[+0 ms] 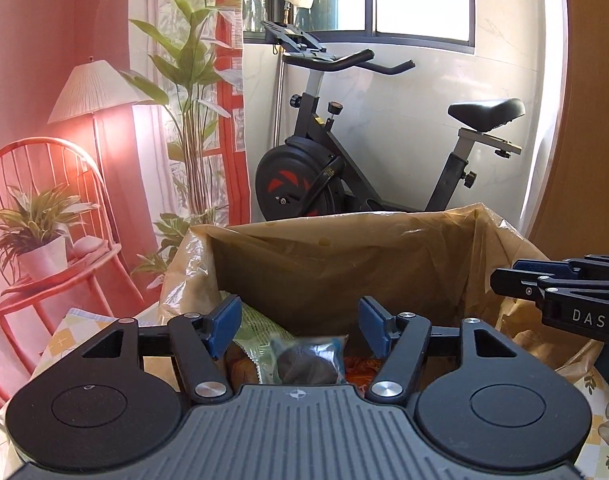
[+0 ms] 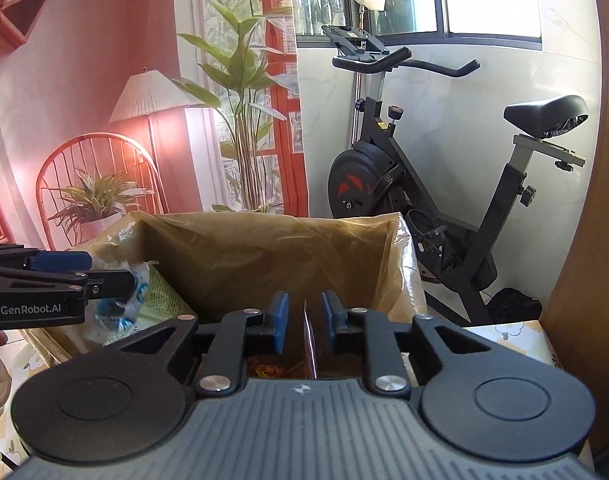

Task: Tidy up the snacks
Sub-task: 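Carry both snacks over the lined box and open both tools to drop them, then grasp the small clear bag of nuts with the left tool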

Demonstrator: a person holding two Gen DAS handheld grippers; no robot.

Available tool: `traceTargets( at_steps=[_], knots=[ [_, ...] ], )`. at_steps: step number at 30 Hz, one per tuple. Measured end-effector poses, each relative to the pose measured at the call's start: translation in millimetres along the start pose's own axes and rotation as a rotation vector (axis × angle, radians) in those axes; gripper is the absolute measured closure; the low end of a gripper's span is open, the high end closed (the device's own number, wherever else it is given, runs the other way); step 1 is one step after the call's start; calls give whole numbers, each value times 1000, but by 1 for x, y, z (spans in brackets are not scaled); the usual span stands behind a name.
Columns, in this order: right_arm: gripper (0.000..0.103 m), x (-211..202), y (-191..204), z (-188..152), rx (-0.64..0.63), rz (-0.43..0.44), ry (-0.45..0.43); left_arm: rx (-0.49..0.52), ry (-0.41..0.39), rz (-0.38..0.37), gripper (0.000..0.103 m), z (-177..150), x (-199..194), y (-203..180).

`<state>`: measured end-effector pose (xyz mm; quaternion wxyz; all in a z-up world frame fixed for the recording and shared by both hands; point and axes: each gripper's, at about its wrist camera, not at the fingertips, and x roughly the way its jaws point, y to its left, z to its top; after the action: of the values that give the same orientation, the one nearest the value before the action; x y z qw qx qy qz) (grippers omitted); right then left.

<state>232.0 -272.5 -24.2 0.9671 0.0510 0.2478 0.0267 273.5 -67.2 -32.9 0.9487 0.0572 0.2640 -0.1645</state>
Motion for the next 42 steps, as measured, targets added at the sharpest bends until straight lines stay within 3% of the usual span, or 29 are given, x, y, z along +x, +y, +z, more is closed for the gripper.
traceTargets(
  at_steps=[1, 5, 16, 25, 34, 39, 42],
  knots=[
    [66, -4, -1, -1, 4, 7, -12, -11, -2, 0, 33, -1, -3, 2],
    [64, -18, -2, -5, 1, 27, -28, -27, -22, -4, 27, -4, -19, 8],
    [58, -62, 18, -25, -69, 125, -70, -87, -79, -12, 27, -29, -88, 40],
    [51, -90, 15, -57, -46, 208, -100, -140, -86, 24, 27, -80, -128, 84],
    [50, -99, 9, -100, -39, 211, -64, -226, -20, 34, 27, -126, -143, 108],
    [50, -98, 0, -121, -9, 197, -26, -211, -2, 65, 27, -142, -148, 114],
    [50, -98, -4, -135, 6, 186, -11, -240, 48, 76, 32, -160, -137, 120]
  ],
)
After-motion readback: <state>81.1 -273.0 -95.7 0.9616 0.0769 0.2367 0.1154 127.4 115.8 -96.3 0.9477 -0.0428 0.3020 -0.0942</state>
